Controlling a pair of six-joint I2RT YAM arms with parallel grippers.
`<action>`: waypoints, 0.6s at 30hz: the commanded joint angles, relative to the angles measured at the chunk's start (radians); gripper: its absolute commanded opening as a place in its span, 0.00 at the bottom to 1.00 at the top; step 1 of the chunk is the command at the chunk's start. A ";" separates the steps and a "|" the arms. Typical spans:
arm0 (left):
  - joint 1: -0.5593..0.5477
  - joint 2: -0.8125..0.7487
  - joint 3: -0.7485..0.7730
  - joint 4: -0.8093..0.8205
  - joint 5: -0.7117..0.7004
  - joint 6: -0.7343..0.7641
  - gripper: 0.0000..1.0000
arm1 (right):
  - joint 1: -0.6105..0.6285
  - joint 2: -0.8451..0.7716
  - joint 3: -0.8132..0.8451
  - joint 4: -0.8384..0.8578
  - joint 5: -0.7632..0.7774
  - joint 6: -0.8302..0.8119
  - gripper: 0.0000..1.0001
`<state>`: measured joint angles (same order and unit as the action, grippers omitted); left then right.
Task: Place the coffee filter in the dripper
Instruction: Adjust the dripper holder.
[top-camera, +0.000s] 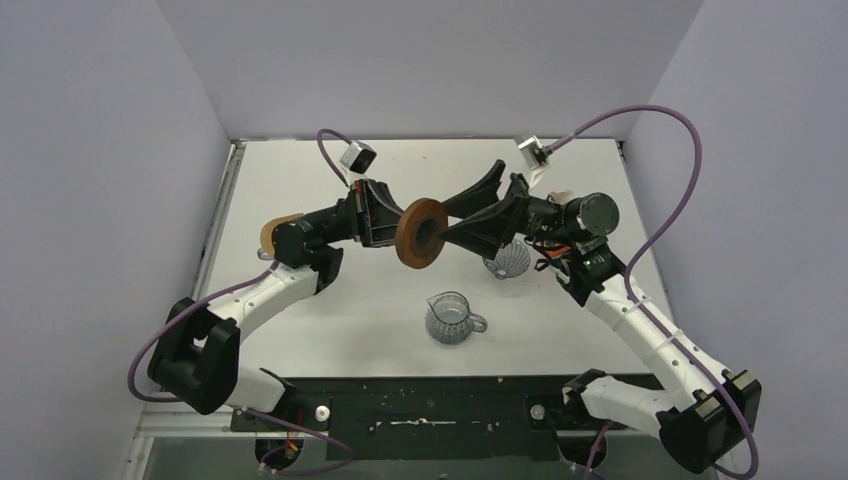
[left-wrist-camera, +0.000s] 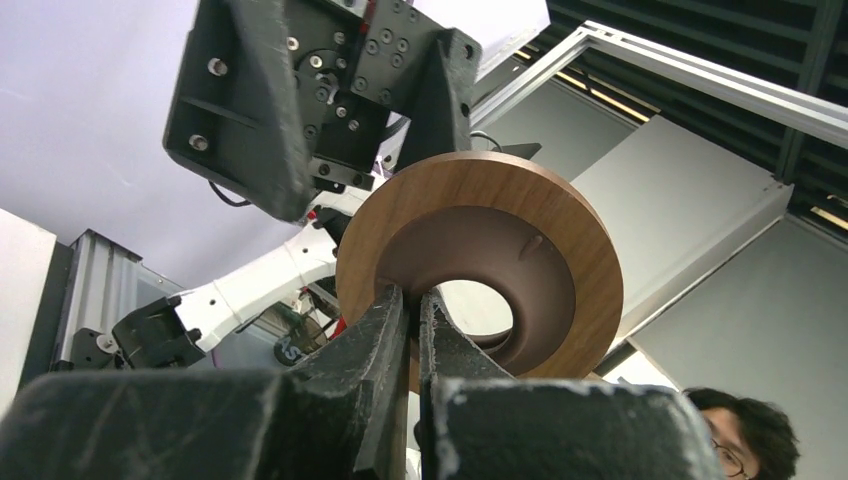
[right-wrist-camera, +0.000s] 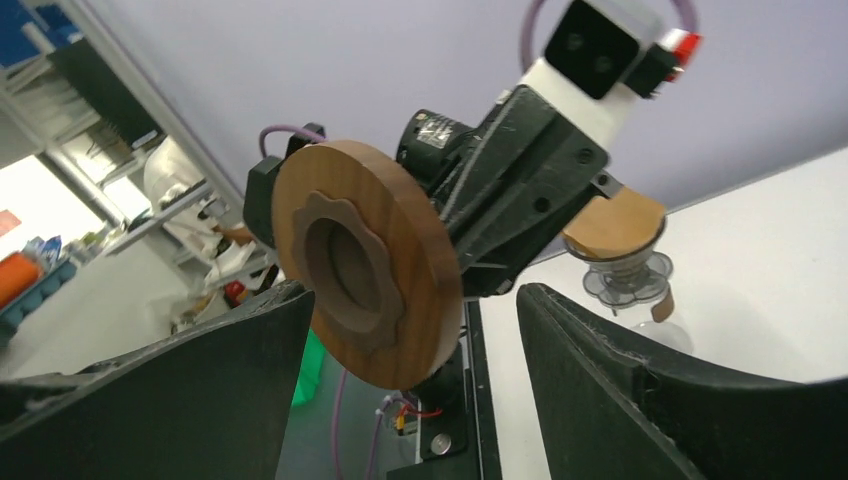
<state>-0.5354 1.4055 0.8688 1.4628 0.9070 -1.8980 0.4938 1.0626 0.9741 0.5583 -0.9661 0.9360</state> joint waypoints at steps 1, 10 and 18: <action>0.003 -0.002 0.007 0.195 -0.013 -0.070 0.00 | 0.054 0.042 0.091 0.081 -0.088 -0.107 0.74; 0.003 0.001 0.006 0.249 -0.006 -0.104 0.00 | 0.086 0.082 0.100 0.232 -0.137 -0.058 0.62; 0.002 0.009 0.014 0.293 -0.005 -0.132 0.00 | 0.087 0.095 0.056 0.404 -0.124 0.062 0.41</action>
<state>-0.5358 1.4109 0.8680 1.5097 0.9070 -2.0136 0.5713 1.1603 1.0283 0.7681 -1.0893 0.9398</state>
